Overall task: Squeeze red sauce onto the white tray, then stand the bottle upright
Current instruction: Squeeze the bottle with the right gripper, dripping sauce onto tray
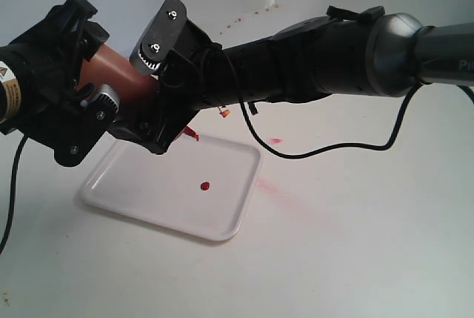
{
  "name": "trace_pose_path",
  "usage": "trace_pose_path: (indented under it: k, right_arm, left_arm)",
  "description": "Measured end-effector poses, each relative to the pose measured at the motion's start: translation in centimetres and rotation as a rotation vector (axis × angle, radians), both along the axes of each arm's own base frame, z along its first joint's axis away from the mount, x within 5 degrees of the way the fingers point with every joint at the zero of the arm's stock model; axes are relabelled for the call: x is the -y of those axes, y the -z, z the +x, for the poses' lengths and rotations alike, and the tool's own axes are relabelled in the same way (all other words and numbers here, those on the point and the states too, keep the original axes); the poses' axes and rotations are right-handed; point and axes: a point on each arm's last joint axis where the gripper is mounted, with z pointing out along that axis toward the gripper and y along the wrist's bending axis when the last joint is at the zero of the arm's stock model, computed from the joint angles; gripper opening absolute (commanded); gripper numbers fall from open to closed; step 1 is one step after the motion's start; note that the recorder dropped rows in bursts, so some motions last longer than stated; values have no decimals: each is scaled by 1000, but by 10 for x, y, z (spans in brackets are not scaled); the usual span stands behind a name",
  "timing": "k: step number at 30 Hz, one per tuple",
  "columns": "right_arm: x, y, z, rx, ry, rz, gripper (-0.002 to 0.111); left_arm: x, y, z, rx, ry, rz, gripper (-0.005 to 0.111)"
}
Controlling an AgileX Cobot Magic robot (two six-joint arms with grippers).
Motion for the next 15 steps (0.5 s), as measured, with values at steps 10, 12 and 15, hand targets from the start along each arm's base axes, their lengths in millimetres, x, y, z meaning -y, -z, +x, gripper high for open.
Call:
trace_pose_path:
  k: [10,12,15]
  right_arm:
    - [1,2,-1,1,-13,-32,1]
    - [1,3,-1,0,-14,-34,1]
    - [1,3,-1,1,-14,-36,1]
  left_arm:
    - [0,0,0,0,1,2,0]
    - [0,1,0,-4,2,-1,0]
    - [1,1,-1,-4,3,0,0]
